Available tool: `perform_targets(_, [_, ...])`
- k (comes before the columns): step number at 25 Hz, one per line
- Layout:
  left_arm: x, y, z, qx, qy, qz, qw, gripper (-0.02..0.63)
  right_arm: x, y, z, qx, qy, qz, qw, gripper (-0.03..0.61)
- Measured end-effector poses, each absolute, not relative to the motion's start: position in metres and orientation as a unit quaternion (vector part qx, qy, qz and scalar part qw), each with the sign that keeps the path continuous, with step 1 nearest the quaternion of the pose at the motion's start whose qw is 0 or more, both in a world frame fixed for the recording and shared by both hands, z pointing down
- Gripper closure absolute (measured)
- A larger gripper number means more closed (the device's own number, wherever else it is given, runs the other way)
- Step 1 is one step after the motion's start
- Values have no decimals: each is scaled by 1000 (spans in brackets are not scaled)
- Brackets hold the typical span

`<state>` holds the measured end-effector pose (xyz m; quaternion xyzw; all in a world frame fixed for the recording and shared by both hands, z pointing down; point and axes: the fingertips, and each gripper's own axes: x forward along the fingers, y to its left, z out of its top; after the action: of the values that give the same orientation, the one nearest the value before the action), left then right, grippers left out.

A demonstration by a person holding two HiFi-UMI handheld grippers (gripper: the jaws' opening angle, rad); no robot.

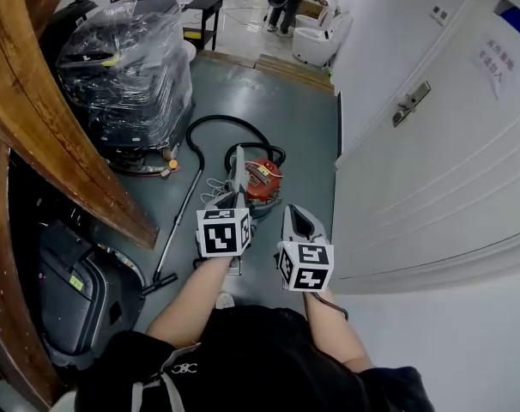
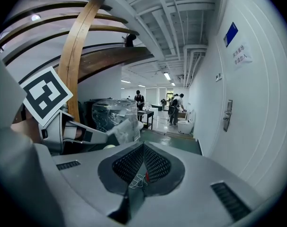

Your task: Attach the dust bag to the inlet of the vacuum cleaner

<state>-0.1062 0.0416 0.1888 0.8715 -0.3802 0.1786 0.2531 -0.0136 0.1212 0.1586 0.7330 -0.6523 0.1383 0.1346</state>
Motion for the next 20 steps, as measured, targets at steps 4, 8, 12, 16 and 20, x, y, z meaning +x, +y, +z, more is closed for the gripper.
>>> perform_targets(4, [-113,35,203,863,-387,189,264,600,-14,113,170,729,-653,147,142,581])
perform_targets(8, [-119,31,215,853,-398,204,270,600,4,103,181,736,-644,159,138,580])
perform_targets(12, [-117,15,229,838,-417,209,282,600,24,85,193,731,-645,178,134,580])
perform_targets(16, [-105,-8,242,821,-441,208,298,600,42,59,210,710,-664,184,145,580])
perform_targets(20, [-86,-33,260,802,-465,195,320,600,69,21,229,682,-689,189,156,580])
